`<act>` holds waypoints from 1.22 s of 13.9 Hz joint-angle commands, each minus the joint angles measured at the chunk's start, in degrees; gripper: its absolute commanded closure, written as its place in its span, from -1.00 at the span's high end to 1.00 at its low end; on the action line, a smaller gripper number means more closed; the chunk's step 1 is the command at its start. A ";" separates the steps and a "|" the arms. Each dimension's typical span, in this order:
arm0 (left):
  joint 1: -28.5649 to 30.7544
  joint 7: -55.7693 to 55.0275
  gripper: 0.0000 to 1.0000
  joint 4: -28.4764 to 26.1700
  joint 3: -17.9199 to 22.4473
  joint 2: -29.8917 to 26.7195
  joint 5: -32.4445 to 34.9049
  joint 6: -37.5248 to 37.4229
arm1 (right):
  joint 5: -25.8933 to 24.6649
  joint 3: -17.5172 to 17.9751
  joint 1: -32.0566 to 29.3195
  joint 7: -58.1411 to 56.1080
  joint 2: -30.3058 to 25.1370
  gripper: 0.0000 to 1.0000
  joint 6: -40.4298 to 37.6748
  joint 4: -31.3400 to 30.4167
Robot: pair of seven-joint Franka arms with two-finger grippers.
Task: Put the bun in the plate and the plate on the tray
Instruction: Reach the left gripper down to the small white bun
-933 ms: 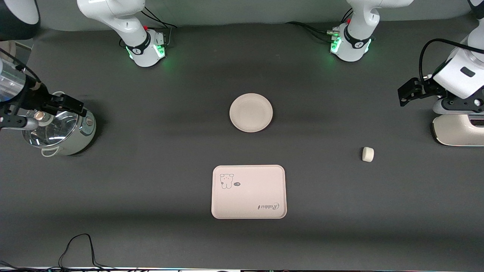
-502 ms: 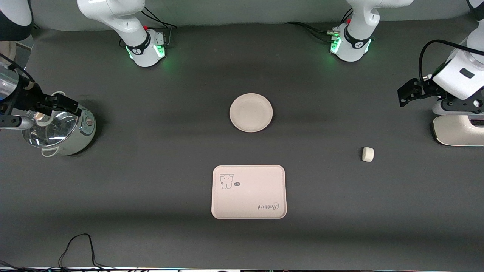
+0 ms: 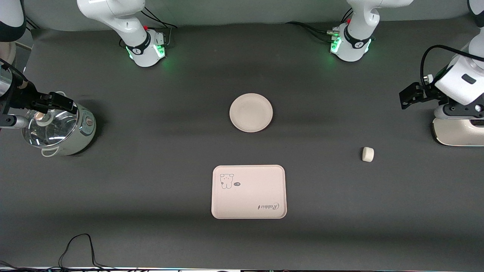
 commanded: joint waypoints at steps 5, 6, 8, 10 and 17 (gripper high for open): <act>0.61 4.34 1.00 -29.78 4.98 -21.33 -1.44 14.12 | 0.59 -0.34 0.40 -1.38 -1.09 1.00 -0.62 -1.46; 0.52 4.44 1.00 -32.79 6.65 -23.89 -1.44 14.13 | 0.59 -0.34 0.48 -1.38 -1.17 1.00 -0.62 -1.89; 0.35 4.36 1.00 -36.67 7.37 -27.06 -1.44 12.04 | 0.59 -0.08 0.66 -1.29 -1.26 1.00 -0.62 -2.25; -0.09 4.79 1.00 -37.13 7.37 -26.82 -1.44 9.67 | 0.59 -0.08 0.75 -1.38 -1.18 0.99 -0.53 -2.25; 0.34 3.57 1.00 -42.22 7.37 -16.03 -1.44 22.90 | 0.59 -0.08 0.84 -1.38 -0.56 0.99 -0.01 -2.86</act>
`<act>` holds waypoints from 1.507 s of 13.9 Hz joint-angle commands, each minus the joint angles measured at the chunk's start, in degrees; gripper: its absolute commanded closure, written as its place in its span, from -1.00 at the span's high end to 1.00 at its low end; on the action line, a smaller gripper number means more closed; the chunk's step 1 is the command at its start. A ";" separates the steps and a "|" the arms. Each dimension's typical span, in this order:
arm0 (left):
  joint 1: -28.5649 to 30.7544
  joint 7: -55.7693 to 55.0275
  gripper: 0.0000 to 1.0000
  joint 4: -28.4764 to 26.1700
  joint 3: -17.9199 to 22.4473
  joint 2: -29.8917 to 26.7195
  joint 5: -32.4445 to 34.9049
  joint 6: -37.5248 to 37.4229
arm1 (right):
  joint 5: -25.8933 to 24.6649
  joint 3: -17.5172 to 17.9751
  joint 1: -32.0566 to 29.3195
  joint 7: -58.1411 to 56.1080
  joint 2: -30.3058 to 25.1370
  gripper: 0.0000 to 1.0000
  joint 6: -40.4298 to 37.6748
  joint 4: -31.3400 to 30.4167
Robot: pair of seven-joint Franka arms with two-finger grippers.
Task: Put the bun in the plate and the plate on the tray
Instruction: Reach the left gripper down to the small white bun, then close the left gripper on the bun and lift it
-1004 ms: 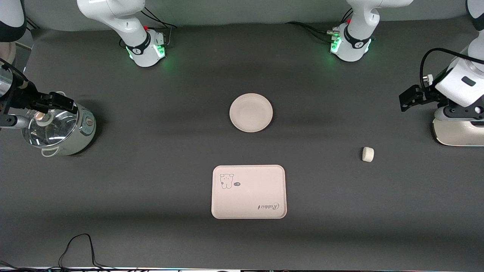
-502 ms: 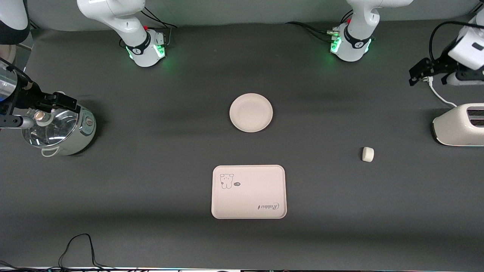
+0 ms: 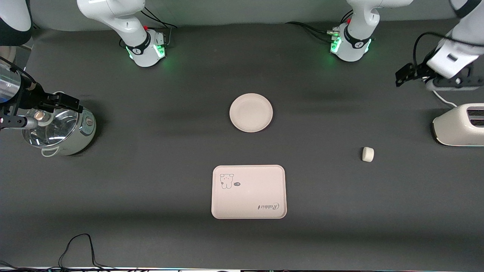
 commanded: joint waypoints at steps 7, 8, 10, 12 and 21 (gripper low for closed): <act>-0.19 0.77 1.00 1.28 0.03 30.17 -0.65 28.99 | 0.54 -0.20 0.41 -1.33 -0.86 0.99 0.25 -1.51; -0.10 0.95 1.00 3.82 0.03 33.17 -0.56 29.01 | 0.54 -0.20 0.41 -1.33 -0.77 0.99 0.25 -1.51; 0.07 1.04 1.00 6.30 0.03 36.79 -0.47 29.97 | 0.54 -0.11 0.41 -1.33 -0.51 0.99 0.69 -1.51; 0.07 1.04 1.00 9.19 -0.06 39.78 -0.47 30.15 | 0.63 -0.11 0.41 -1.33 -0.24 0.99 1.13 -1.51; -0.81 1.04 0.63 10.26 -0.50 46.82 -4.96 35.51 | 0.98 0.15 0.50 -1.25 1.69 0.99 2.45 -1.51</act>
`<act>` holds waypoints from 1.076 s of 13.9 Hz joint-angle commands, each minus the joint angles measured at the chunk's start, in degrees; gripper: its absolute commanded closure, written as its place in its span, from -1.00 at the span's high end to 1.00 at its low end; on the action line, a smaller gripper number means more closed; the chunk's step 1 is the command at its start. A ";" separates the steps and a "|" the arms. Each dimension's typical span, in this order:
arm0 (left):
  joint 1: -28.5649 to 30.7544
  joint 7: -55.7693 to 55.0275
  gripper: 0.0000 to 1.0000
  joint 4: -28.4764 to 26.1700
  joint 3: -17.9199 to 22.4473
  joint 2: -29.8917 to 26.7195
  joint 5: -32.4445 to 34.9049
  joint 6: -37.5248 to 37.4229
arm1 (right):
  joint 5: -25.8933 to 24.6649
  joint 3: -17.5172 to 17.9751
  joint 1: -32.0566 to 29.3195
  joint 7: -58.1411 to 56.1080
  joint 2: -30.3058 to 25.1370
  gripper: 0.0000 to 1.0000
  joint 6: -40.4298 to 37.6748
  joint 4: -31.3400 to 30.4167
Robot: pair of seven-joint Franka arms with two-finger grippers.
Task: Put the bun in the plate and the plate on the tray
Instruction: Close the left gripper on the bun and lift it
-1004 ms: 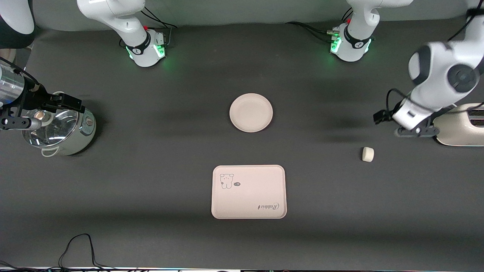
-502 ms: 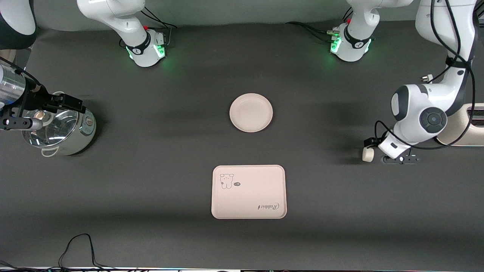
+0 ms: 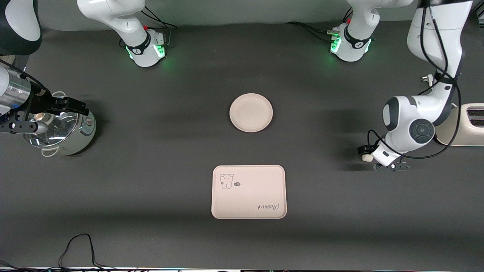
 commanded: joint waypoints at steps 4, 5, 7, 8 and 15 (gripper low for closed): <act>-0.74 1.00 -0.23 0.91 0.04 0.48 -1.39 -0.11 | 0.90 -0.06 0.58 -1.21 0.50 1.00 1.25 -0.12; -0.65 1.00 -0.23 0.91 -0.31 0.39 -1.39 -0.11 | 0.81 -0.06 1.19 -1.21 0.42 1.00 1.16 -0.12; -0.48 1.08 -0.21 0.91 -0.32 -1.00 -1.39 -1.42 | 0.81 -0.06 1.55 -1.12 0.33 1.00 1.07 -0.12; -0.39 1.08 -0.21 0.82 -0.32 -3.02 -1.39 -3.86 | 0.81 -0.06 1.55 -1.12 0.41 1.00 1.16 -0.04; 0.14 0.91 -0.19 1.17 -0.14 -27.96 -1.13 -33.04 | 0.90 -0.14 4.79 -0.16 0.06 1.00 0.72 -0.12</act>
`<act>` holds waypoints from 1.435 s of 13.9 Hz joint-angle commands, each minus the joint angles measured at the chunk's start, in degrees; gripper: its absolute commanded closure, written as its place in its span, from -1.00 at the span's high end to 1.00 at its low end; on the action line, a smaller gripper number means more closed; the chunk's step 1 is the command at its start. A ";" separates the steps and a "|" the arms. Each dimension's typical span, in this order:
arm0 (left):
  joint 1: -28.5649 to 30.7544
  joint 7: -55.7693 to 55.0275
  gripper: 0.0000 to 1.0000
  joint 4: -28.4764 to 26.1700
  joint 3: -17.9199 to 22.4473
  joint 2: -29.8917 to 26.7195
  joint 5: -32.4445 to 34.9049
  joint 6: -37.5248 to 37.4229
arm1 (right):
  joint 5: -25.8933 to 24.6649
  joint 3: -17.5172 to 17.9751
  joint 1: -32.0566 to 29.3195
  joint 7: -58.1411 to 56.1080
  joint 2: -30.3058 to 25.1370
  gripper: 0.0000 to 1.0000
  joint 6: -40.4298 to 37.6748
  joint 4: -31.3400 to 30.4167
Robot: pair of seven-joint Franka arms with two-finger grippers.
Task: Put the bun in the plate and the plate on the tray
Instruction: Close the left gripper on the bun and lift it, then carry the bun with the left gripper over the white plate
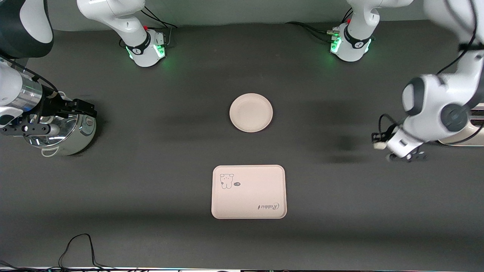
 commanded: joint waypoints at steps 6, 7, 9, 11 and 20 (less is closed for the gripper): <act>-0.44 -4.26 -0.19 -2.60 -2.59 -17.43 -0.86 -13.44 | 5.87 -0.31 2.16 0.30 -0.68 1.00 0.40 -0.22; -0.70 -7.24 -0.19 -2.69 -4.79 -17.35 -0.86 -13.18 | 6.84 -0.31 2.16 0.22 -0.51 1.00 0.58 -0.30; -0.97 -14.36 -0.15 -2.87 -8.66 -16.39 -5.04 -11.60 | 7.02 -0.31 2.16 0.21 -0.33 1.00 0.67 -0.30; -2.72 -19.90 -0.14 -3.04 -11.82 -14.63 -7.19 -8.36 | 7.02 -0.31 2.16 0.21 -0.42 1.00 1.19 -0.30; -23.18 -61.29 -0.13 -1.55 -18.25 6.09 -0.71 14.50 | 7.02 -0.31 5.40 3.62 0.02 1.00 4.97 -2.41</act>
